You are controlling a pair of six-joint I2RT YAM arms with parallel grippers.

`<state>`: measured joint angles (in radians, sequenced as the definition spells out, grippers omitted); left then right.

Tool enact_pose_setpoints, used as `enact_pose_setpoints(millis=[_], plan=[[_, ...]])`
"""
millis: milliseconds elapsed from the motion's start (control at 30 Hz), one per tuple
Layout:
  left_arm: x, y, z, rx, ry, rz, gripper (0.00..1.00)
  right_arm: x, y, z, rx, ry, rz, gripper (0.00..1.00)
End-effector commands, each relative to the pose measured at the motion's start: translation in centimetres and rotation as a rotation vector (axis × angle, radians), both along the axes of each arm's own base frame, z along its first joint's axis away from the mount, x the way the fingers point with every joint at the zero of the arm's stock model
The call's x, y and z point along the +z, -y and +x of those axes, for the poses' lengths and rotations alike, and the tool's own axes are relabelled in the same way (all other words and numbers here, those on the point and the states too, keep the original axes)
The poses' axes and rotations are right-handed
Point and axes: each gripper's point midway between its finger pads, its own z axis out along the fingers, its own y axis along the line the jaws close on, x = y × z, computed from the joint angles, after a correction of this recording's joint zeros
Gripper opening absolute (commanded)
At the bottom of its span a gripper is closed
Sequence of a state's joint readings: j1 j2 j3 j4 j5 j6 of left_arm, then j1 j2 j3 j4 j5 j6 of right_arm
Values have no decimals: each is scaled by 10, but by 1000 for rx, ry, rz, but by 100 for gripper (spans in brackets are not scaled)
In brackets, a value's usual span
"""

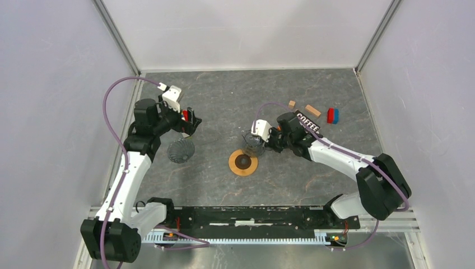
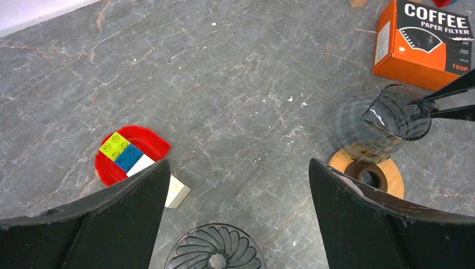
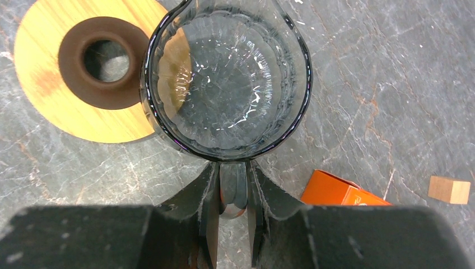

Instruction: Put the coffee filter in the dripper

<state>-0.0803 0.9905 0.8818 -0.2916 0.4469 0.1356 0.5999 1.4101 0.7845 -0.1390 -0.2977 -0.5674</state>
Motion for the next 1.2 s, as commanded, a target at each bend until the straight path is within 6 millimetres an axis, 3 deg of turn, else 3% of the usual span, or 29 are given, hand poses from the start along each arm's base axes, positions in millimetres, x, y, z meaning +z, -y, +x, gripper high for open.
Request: enact_pose_setpoints(millis=[0,267,567,900,1167], plan=[[18,1,4,9,30,-23,100,15,9,20,-90,99,-1,0],[24,2,4,5,46,-26,100,21,20,31,-108,118,-5,0],[26,1,3,2,57,-13,100,-5,29,-1,-40,39,-48,0],[21,-1,6,13,41,-5,100,-7,-1,-36,72,-13,11,0],[18,-1,8,14,33,-4,100,-12,-21,-49,111,-65,63,0]])
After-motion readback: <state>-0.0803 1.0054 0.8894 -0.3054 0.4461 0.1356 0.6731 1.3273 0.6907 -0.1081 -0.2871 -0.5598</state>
